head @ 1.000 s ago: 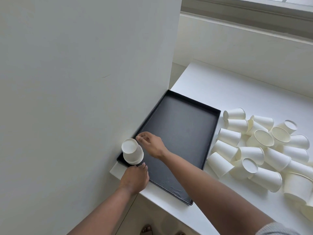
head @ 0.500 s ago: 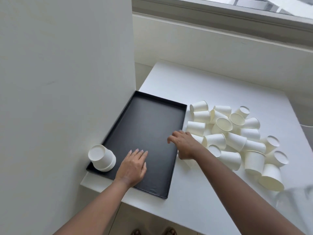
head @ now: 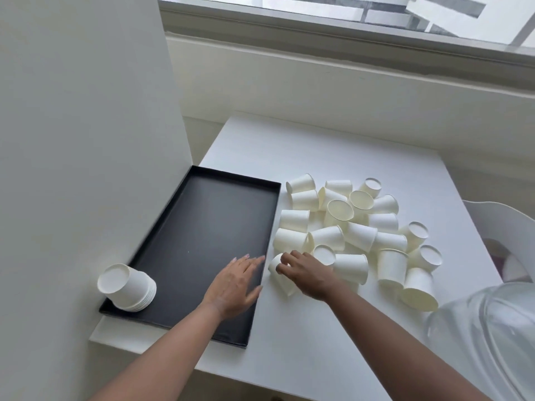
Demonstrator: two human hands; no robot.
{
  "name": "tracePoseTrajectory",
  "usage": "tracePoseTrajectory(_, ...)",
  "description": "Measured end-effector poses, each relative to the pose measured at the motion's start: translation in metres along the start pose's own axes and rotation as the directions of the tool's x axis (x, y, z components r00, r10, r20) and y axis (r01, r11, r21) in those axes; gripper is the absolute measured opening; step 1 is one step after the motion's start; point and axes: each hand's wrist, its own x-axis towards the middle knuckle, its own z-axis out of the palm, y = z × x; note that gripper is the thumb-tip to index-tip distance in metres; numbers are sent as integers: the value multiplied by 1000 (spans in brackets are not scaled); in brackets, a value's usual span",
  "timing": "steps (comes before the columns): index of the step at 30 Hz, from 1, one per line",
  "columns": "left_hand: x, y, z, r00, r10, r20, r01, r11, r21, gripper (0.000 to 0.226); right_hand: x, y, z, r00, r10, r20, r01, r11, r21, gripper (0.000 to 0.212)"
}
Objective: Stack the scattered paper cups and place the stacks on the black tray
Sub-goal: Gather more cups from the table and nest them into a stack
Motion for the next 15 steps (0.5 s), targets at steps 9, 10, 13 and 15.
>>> tracePoseTrajectory(9, 22, 36, 16, 991, 53, 126, -36, 991, -130, 106, -30, -1, -2, 969, 47, -243, -5, 986, 168, 14)
tracePoseTrajectory(10, 24, 41, 17, 990, 35, 136, -13, 988, -156, 107, -31, 0, -2, 970, 74, -233, -31, 983, 182, 20)
tracePoseTrajectory(13, 26, 50, 17, 996, -22, 90, 46, 958, -283, 100, -32, 1, -5, 961, 143, -237, -79, 963, 259, 29)
tracePoseTrajectory(15, 28, 55, 15, 998, -43, 36, 53, 927, -372, 91, -31, 2, -11, 952, 173, -251, -87, 943, 321, 29)
